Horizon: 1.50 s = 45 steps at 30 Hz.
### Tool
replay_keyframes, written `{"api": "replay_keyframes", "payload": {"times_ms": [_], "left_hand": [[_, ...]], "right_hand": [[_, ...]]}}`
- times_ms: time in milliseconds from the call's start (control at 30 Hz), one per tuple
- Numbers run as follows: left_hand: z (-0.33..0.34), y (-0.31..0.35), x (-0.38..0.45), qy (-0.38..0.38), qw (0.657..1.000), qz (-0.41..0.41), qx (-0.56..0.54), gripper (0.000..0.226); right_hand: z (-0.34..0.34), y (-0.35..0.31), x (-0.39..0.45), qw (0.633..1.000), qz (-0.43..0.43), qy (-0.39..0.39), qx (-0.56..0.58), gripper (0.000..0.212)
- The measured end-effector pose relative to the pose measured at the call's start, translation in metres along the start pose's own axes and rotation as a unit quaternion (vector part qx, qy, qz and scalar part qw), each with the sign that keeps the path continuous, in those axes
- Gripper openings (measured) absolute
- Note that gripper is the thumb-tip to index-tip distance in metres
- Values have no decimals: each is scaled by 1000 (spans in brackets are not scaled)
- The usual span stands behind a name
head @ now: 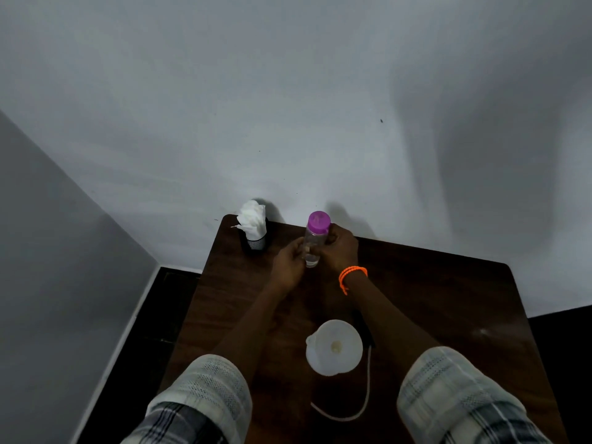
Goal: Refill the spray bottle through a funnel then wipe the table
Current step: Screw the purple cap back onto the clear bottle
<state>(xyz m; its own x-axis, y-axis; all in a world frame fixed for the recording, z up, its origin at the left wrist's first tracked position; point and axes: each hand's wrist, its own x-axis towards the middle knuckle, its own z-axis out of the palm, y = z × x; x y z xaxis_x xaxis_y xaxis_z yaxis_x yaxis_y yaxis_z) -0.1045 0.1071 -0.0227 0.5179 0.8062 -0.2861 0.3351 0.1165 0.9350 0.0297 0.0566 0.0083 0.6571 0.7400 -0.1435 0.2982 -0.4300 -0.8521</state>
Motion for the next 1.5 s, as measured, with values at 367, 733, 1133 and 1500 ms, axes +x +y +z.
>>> {"api": "replay_keyframes", "payload": {"times_ms": [367,733,1133,1500], "left_hand": [[13,-48,45,42,997,-32,-58,55],[1,-1,1,65,991,-99,-68,50],[-3,-4,-93,27,974,-180,-136,16],[1,-13,-171,-1,965,-172,-197,8]], "right_hand": [[23,6,20,1000,-4,16,24,40],[1,13,4,999,45,-8,11,91],[-51,33,-100,1000,1,23,-8,29],[-75,48,-174,1000,-7,9,-23,13]]}}
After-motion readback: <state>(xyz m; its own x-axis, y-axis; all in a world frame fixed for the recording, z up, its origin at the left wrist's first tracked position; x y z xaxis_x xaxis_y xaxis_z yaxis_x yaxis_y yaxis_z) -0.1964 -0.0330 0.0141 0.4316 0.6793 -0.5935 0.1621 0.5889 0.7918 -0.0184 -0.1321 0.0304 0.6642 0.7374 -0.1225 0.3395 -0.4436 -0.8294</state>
